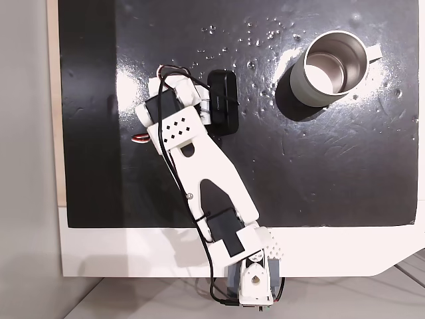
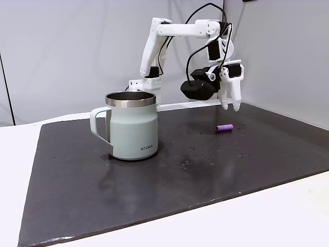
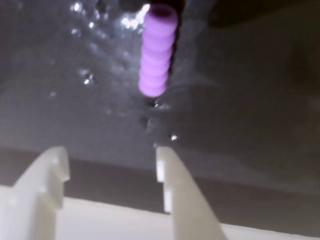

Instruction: Grasp a pengrip and put it in the cup.

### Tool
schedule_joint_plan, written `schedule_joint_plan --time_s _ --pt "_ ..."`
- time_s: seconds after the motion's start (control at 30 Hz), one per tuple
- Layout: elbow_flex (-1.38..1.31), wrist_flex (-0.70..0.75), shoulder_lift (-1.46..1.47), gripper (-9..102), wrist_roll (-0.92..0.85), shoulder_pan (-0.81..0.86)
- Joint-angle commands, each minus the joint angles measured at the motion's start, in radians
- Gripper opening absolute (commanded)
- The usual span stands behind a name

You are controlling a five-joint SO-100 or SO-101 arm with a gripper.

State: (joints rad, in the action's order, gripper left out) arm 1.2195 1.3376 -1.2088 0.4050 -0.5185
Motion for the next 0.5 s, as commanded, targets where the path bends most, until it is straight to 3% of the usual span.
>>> schedule_joint_plan --time_s 0.0,0.47 --pt "-0.109 0.043 0.026 18 0.006 0.002" --pt "-0.121 0.086 0.118 18 0.006 -0.023"
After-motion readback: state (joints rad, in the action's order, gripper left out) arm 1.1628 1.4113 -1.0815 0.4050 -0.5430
